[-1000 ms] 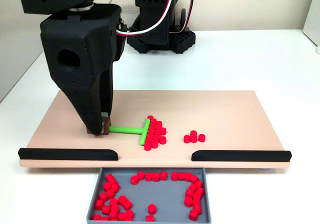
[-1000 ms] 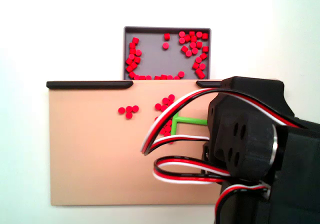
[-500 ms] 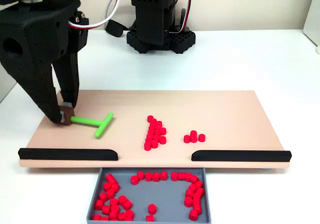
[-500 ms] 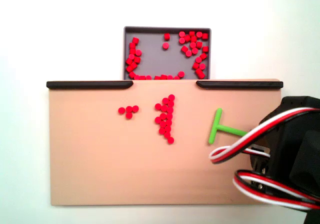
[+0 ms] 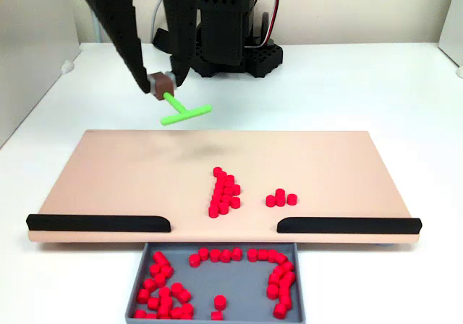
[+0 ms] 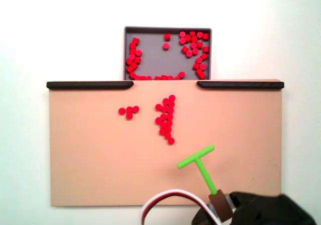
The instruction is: Gather the right side granules
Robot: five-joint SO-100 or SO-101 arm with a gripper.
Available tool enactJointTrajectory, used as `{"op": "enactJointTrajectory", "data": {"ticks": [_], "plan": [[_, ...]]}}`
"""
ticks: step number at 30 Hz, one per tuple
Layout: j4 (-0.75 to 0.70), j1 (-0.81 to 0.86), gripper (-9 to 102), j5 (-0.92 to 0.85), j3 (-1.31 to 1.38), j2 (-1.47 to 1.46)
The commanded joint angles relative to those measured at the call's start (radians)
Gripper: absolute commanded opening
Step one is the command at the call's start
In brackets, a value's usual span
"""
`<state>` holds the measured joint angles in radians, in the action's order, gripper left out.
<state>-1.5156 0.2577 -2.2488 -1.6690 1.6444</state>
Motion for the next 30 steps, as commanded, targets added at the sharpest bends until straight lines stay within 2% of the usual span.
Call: {"op": "enactJointTrajectory", "data": {"ticks": [1,5,10,19,30], "plan": [[-0.002,-0.074,0,0.313,-0.081,0.167],[-0.005,-0.156,0,0.577,-0.155,0.273],[-0.005,-0.229,0,0.746,-0.204,0.324],[-0.006,-0.241,0,0.808,-0.209,0.291],[0.005,-0.235,0,0.747,-0.193,0.198]]}}
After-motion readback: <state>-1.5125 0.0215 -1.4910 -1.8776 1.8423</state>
